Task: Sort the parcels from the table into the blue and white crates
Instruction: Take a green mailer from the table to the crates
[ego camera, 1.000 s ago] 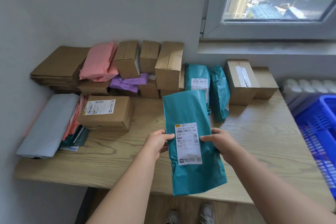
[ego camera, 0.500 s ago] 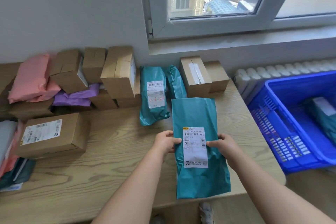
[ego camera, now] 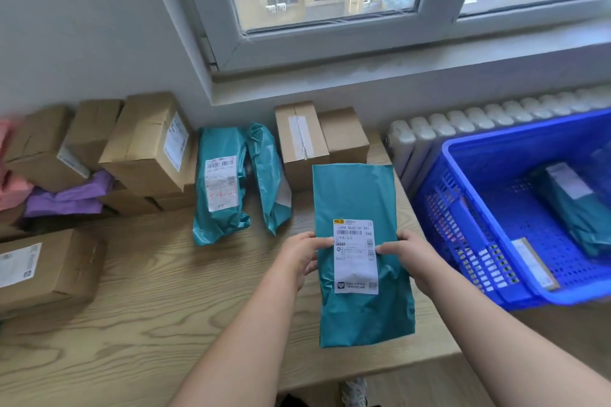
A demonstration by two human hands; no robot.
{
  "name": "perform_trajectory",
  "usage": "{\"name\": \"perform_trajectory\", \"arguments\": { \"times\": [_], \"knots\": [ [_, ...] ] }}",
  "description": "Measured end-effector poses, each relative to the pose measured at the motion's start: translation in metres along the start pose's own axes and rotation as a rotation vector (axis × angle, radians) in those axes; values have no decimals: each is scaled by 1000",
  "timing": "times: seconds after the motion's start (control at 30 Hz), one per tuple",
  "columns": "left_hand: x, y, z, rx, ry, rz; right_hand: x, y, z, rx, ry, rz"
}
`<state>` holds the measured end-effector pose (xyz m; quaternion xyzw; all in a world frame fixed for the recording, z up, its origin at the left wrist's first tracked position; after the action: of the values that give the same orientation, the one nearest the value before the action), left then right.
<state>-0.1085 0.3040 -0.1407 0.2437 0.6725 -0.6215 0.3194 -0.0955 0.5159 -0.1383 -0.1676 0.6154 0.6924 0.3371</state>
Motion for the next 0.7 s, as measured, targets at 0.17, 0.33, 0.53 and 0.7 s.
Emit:
{"name": "perform_trajectory", "arguments": {
  "times": [0.17,0.33,0.53,0.7],
  "knots": [
    [-1,-4,-44,42,80,-3,1,2,34,91,-64,28],
    [-1,6,-121,73,280,61,-13,-26,98,269,-261,7],
    [-34,39,-227,190,496,89,-54,-72,199,406,-458,-12],
    [-74,79,-335,318,633,105,-84,-118,299,563,-573,-33]
  ]
}}
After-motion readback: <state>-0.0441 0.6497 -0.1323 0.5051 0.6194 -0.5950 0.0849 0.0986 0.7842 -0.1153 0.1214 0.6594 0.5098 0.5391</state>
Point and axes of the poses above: each hand's wrist, its own x-axis towards the middle knuckle, its own z-axis out of the back of the hand, y = z × x, the point moved 9 cm from there along x, towards the middle knuckle, and after that the axes turned 7 degrees about -y, right-handed, at the moved point
